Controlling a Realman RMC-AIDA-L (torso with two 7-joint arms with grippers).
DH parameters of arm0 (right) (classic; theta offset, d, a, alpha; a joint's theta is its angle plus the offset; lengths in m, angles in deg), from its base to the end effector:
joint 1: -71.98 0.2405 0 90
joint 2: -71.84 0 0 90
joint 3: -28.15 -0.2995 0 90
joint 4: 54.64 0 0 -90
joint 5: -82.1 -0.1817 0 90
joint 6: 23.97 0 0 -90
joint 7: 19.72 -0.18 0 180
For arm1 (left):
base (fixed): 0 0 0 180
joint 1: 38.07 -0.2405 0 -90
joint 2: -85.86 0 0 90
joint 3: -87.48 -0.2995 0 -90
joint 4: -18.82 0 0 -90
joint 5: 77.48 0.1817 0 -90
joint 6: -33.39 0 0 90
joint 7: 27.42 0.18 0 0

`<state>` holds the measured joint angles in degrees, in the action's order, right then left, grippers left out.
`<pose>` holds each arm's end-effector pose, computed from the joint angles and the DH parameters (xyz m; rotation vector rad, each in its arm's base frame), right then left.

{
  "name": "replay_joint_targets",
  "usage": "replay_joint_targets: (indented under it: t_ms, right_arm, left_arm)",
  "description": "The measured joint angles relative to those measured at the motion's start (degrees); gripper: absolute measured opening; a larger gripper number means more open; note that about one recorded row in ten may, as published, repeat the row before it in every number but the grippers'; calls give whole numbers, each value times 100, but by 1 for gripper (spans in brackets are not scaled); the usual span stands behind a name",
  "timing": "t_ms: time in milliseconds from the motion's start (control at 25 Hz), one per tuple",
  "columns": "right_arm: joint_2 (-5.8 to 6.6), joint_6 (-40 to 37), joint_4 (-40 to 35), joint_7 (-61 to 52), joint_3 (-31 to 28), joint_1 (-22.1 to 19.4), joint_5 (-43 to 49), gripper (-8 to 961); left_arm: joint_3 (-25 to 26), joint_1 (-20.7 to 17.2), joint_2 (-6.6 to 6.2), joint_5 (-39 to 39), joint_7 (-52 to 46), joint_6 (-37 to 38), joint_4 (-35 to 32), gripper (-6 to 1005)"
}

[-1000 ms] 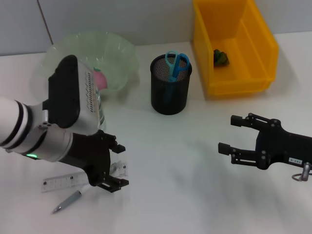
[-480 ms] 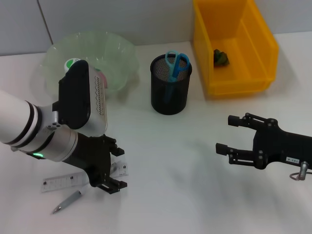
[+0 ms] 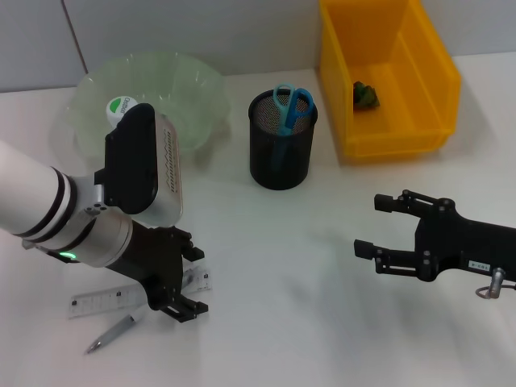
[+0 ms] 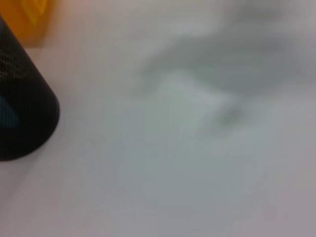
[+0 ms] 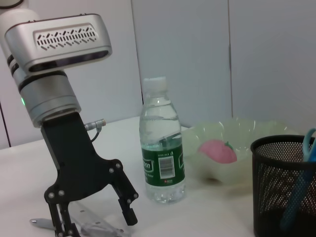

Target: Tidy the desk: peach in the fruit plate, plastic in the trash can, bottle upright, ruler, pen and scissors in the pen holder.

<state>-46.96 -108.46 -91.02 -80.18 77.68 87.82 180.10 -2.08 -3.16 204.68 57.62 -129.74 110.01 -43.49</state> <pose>0.3151 0.2866 -0.0507 -2.5427 0.4673 0.7010 -0.2395 0.3392 -0.1142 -3.0279 0.0534 0.4790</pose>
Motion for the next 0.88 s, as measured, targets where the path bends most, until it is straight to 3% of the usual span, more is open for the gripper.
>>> replay_joint_targets:
  t_ms: [360,800,880]
  right_arm:
    - [-2,27,0,-1,13,-2,0,834]
    - [-2,31,0,-2,14,4,0,834]
    - [-2,31,0,-6,13,5,0,834]
  left_arm:
    - [-53,49,0,47,-6,-36,45,792]
    - [-65,60,0,157,-43,-69,56,628]
    - [-65,61,2,164,-43,-69,56,512]
